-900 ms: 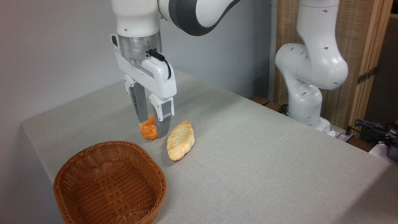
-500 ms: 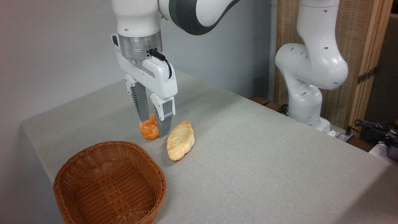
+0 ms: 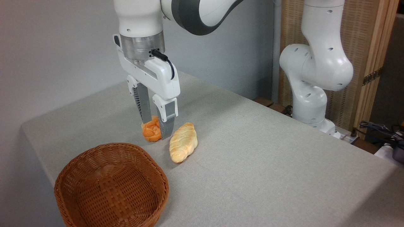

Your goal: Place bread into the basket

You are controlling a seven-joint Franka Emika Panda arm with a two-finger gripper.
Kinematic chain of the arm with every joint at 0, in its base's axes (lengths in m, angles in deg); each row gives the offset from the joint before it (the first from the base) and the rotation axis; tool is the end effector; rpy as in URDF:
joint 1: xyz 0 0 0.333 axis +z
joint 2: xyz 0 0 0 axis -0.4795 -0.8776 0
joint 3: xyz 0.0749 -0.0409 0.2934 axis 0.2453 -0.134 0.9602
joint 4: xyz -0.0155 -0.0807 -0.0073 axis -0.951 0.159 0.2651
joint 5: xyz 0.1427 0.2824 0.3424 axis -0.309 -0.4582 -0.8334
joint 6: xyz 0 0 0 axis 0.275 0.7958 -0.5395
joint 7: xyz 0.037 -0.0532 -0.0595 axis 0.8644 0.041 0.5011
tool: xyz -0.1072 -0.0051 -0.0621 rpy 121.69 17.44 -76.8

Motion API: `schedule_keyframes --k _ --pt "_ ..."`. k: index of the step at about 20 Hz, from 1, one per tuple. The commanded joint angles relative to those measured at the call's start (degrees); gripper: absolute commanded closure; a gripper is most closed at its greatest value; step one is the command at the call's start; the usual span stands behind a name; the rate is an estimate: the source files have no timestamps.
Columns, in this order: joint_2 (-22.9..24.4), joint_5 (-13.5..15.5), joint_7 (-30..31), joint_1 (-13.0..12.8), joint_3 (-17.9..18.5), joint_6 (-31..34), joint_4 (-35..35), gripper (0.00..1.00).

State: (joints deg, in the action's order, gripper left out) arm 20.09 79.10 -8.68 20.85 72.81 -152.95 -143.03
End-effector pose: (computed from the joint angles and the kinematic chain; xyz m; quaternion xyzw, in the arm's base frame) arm 0.6184 -0.0791 0.4975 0.9225 -0.3818 0.0458 0.0330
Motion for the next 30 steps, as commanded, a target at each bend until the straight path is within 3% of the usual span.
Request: schedule_keyframes --k 1,30 --pt "0.63 -0.32 0.3 -0.2 0.23 1.66 0.52 0.0" --pt "0.63 -0.32 0.65 -0.2 -0.73 1.75 0.52 0.0"
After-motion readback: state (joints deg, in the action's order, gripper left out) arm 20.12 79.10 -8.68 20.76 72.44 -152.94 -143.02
